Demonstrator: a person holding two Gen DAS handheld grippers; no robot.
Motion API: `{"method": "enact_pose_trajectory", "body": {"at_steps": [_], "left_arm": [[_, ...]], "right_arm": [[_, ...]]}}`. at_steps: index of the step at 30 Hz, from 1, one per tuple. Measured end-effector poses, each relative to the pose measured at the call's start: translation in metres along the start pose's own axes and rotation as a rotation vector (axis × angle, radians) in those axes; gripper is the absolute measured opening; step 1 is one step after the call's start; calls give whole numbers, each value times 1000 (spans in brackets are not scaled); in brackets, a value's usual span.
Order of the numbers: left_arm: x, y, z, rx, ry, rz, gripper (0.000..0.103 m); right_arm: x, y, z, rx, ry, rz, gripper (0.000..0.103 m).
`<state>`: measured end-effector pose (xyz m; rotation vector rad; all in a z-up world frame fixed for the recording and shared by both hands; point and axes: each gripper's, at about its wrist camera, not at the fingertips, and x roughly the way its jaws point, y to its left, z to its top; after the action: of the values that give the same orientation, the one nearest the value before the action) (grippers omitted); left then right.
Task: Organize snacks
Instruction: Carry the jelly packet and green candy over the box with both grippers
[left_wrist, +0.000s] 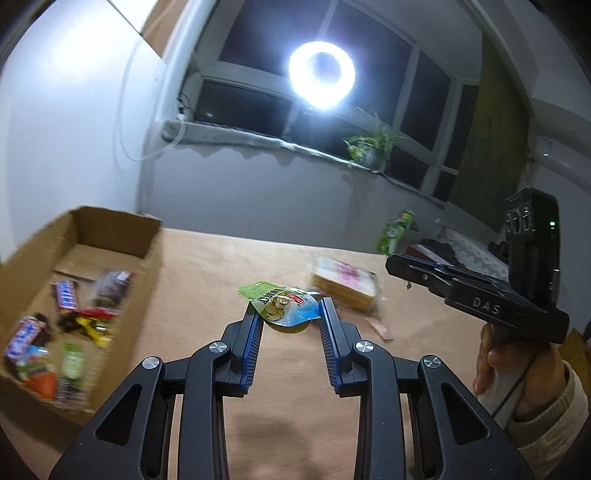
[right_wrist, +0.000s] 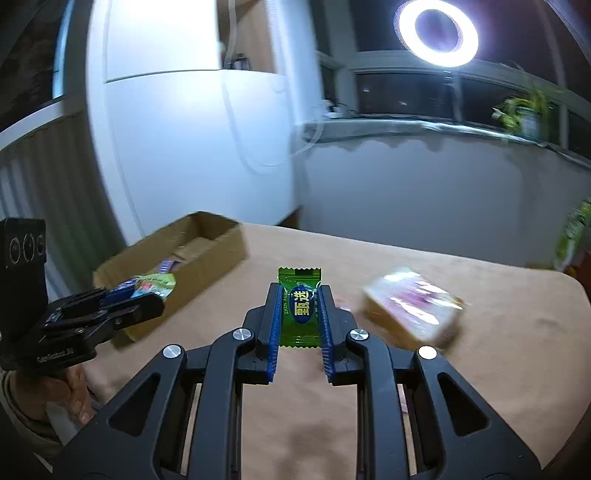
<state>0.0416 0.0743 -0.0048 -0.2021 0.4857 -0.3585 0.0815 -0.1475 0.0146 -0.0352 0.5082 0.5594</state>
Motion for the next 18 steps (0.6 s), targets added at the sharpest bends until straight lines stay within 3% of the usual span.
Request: {"method": "enact_pose_trajectory", "body": {"at_steps": [10,18], "left_arm": [[-48,53,9,-9,-72,232,29],[-59,99,7,-65,-76,322,29]], "right_arm": [[53,81,19,-96,13,189,19],[106,146,45,-176,26,318,20]]}}
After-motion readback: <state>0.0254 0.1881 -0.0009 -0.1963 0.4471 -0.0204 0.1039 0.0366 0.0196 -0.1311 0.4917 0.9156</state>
